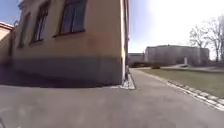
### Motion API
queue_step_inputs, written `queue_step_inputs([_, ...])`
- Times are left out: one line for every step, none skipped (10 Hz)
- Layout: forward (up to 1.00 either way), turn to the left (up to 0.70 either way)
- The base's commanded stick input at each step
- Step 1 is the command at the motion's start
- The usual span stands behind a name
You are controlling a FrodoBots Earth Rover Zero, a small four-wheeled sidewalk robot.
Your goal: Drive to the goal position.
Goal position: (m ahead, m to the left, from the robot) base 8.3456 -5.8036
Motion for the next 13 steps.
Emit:
queue_step_inputs([0.22,-0.22])
queue_step_inputs([0.5,-0.5])
queue_step_inputs([0.5,-0.5])
queue_step_inputs([0.5,-0.5])
queue_step_inputs([0.5,-0.5])
queue_step_inputs([0.5,-0.5])
queue_step_inputs([0.5,-0.5])
queue_step_inputs([0.5,-0.5])
queue_step_inputs([0.5,-0.5])
queue_step_inputs([0.5,-0.5])
queue_step_inputs([0.5,-0.5])
queue_step_inputs([0.5,-0.5])
queue_step_inputs([0.5,-0.5])
